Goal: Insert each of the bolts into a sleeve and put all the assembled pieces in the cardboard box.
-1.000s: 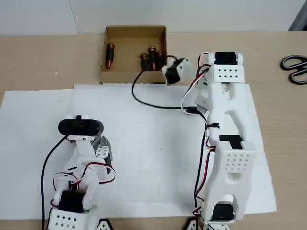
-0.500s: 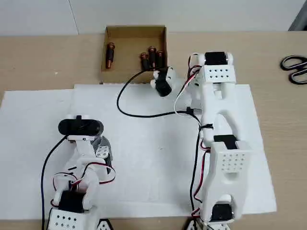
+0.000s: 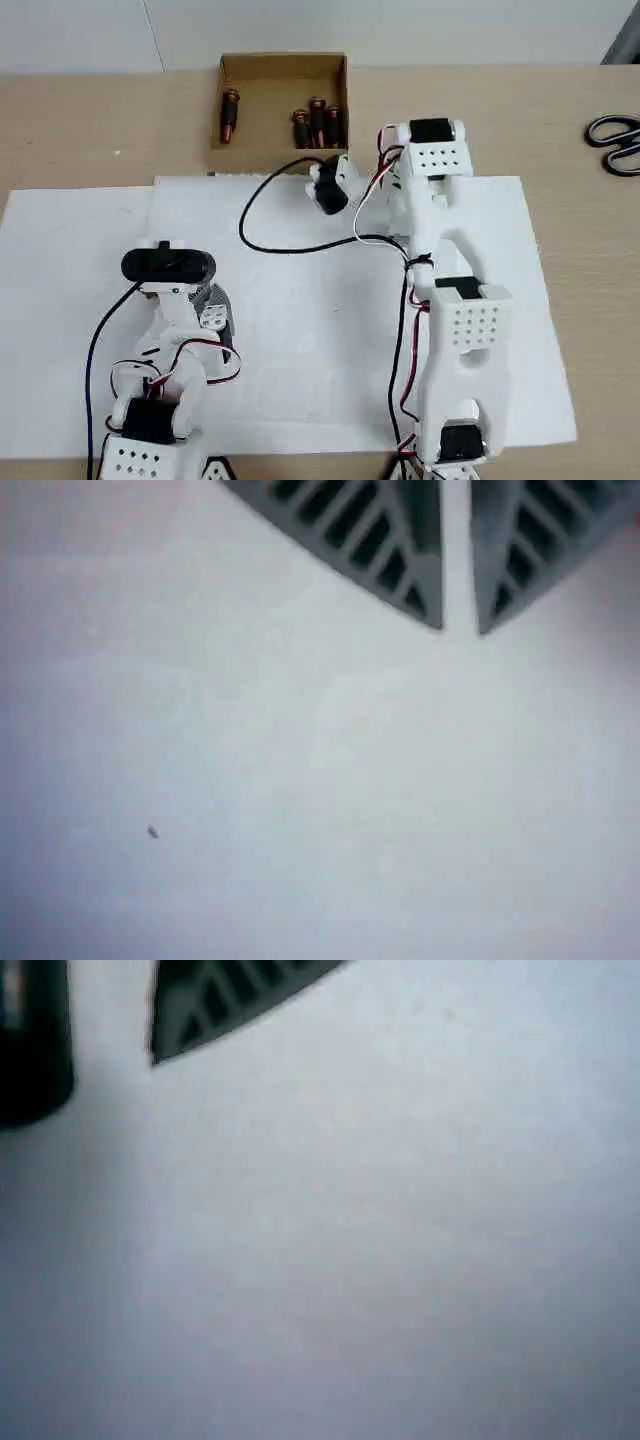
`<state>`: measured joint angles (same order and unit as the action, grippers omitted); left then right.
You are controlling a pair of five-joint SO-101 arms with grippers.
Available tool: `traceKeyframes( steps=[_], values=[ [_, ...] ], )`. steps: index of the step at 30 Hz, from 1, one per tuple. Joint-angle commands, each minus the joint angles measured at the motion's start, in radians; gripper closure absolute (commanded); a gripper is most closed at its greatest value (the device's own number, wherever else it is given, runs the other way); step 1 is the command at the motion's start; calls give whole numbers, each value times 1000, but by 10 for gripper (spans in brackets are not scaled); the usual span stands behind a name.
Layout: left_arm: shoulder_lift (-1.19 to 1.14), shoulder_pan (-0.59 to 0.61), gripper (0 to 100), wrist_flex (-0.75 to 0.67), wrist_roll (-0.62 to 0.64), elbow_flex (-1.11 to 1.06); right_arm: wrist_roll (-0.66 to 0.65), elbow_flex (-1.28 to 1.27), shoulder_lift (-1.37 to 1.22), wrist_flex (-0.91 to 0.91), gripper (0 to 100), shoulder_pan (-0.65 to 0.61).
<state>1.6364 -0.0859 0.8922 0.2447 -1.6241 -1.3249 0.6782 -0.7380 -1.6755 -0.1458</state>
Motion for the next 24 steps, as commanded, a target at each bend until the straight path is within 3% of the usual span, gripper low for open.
traceKeyframes(
  steps=[1, 10, 24],
  values=[
    [12, -3, 994, -20, -3, 4, -11, 6, -1, 16, 784, -4],
    [12, -3, 994, -20, -3, 4, -11, 6, -48, 82, 784, 25],
    [12, -3, 994, -20, -5, 4, -5, 74, -54, 27, 786, 62]
  ],
)
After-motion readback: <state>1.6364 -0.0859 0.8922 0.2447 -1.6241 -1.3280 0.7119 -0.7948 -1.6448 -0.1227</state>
